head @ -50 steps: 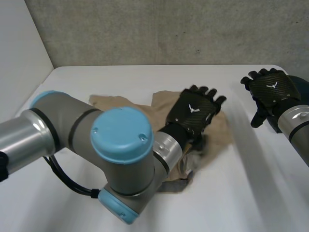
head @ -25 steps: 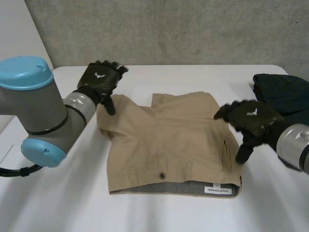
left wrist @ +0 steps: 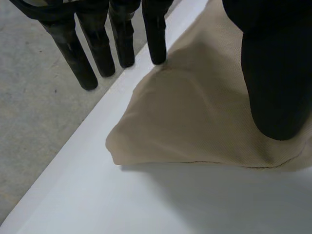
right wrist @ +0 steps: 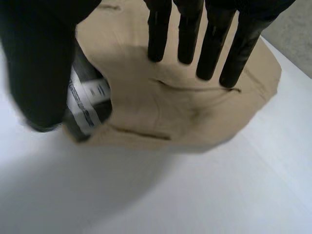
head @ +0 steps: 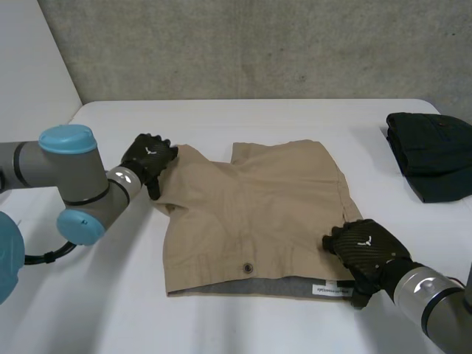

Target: Fold the laundry.

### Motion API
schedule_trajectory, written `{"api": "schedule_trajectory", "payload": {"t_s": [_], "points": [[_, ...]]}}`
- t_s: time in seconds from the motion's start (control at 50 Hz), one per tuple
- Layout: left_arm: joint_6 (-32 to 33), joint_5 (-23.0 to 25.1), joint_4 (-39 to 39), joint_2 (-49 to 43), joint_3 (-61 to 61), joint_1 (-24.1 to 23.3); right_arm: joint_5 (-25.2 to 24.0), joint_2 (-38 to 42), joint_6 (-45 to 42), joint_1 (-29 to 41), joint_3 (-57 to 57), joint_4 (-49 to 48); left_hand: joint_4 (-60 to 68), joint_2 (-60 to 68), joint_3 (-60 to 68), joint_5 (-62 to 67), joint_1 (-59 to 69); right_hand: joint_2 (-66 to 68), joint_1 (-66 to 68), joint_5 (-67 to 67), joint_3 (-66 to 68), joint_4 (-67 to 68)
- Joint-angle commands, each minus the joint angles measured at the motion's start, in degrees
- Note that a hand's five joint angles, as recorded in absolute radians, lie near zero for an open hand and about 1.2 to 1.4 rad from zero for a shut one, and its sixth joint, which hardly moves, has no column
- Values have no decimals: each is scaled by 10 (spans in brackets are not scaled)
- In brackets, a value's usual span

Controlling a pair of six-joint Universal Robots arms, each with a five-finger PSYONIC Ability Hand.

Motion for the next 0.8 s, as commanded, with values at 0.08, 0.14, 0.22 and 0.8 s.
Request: {"api": "schedule_trajectory", "payload": {"t_s": [0.08, 0.14, 0.22, 0.8], "points": [[14, -15, 1, 8, -6, -11, 48, 49, -43, 1, -14, -46, 569, 570, 572, 568, 556, 555, 590, 565, 554, 559], [12, -30, 2, 25, -15, -12, 57, 45, -71, -1, -24, -63, 569, 570, 572, 568, 556, 555, 590, 565, 554, 559], [11, -55, 1, 70, -51, -15, 62, 43, -106, -1, -65, -75, 569, 570, 572, 568, 556, 555, 590, 565, 554, 559], [-133, -128, 11, 329, -388, -202, 48, 383, -162, 7, -624, -159, 532, 533, 535, 531, 519, 444, 479, 454, 443, 448]]}}
